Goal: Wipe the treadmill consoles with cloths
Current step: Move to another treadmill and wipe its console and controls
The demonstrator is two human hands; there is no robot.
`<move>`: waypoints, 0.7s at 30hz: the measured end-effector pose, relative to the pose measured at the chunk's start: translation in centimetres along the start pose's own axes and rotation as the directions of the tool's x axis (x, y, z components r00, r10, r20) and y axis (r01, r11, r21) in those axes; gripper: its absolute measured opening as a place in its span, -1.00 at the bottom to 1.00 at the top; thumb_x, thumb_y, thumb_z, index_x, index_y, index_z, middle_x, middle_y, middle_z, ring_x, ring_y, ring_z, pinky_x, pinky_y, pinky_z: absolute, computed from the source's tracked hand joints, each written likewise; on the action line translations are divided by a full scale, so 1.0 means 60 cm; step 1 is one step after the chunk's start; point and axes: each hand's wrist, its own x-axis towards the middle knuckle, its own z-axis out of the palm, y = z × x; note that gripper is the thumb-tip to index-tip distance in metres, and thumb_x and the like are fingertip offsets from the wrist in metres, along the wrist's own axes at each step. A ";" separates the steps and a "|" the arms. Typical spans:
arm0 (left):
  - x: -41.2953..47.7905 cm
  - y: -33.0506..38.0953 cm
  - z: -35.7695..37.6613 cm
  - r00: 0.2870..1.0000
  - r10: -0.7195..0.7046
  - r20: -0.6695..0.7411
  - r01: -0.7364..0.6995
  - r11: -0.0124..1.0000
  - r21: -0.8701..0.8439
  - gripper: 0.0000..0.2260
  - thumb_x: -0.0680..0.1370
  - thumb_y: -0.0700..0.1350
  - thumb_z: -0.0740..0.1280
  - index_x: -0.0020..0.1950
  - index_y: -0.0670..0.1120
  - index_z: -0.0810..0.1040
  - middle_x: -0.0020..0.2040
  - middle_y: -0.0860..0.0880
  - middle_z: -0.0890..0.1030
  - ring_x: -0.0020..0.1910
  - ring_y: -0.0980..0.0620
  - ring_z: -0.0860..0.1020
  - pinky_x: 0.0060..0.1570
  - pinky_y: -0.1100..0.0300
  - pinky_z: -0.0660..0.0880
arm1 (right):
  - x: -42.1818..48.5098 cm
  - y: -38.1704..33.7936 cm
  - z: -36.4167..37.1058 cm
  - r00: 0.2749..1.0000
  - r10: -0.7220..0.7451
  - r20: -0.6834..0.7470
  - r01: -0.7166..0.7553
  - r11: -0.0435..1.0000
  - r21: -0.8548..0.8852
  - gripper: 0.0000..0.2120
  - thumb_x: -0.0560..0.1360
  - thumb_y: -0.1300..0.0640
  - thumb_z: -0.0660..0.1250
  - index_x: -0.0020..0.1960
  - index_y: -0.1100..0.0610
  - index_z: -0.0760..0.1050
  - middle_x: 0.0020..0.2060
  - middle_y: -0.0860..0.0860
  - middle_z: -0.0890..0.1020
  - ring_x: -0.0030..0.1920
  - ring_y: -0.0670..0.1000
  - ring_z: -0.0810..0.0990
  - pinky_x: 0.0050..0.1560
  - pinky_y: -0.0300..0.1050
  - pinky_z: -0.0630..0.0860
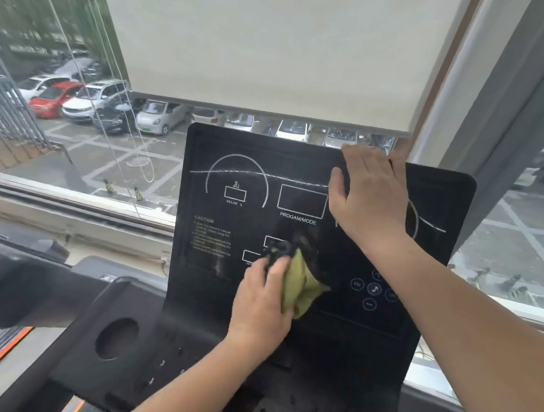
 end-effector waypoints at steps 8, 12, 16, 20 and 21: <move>0.029 -0.096 -0.061 0.999 -0.037 -0.036 0.038 0.998 0.043 -0.19 0.31 -0.22 0.53 0.51 0.00 0.30 0.33 -0.13 0.44 0.23 -0.23 0.50 0.25 -0.14 0.53 | -0.001 0.008 0.002 1.000 -0.021 0.004 0.021 1.000 0.008 -0.56 0.65 0.00 0.20 0.47 0.13 0.46 0.37 0.05 0.58 0.45 0.12 0.46 0.58 0.20 0.17; -0.009 0.009 -0.004 0.907 -0.414 -0.070 0.403 0.905 -0.137 -0.30 0.44 -0.17 0.50 0.52 -0.02 0.27 0.31 -0.11 0.42 0.14 -0.18 0.54 0.16 -0.12 0.56 | -0.002 0.007 0.005 1.000 -0.002 -0.018 0.002 1.000 0.001 -0.56 0.64 0.00 0.21 0.46 0.14 0.47 0.36 0.05 0.59 0.44 0.13 0.47 0.57 0.20 0.17; -0.040 -0.012 -0.012 0.987 0.129 0.099 -0.139 0.985 0.104 -0.21 0.25 -0.11 0.55 0.46 0.00 0.38 0.25 -0.08 0.52 0.03 -0.15 0.62 -0.05 0.02 0.60 | -0.007 0.013 0.006 0.999 -0.043 0.028 0.045 0.998 -0.038 -0.51 0.65 -0.03 0.19 0.52 0.14 0.39 0.42 0.07 0.52 0.47 0.14 0.41 0.59 0.21 0.14; -0.019 -0.084 -0.056 0.999 -0.038 0.036 0.031 0.982 0.185 -0.24 0.28 -0.16 0.56 0.45 -0.03 0.40 0.24 -0.11 0.52 0.02 -0.22 0.59 -0.04 -0.04 0.58 | -0.009 0.015 -0.002 0.994 -0.046 0.101 0.050 0.998 -0.044 -0.41 0.65 -0.08 0.17 0.61 0.16 0.27 0.56 0.10 0.39 0.61 0.15 0.25 0.65 0.21 0.02; -0.020 -0.094 -0.063 0.994 -0.112 0.016 0.108 0.981 0.160 -0.28 0.33 -0.15 0.55 0.46 -0.04 0.39 0.25 -0.12 0.51 0.04 -0.23 0.57 0.00 -0.07 0.58 | -0.019 0.009 -0.006 0.994 -0.034 0.102 0.034 0.999 -0.003 -0.40 0.66 -0.07 0.19 0.61 0.18 0.27 0.59 0.11 0.36 0.64 0.14 0.21 0.67 0.20 -0.01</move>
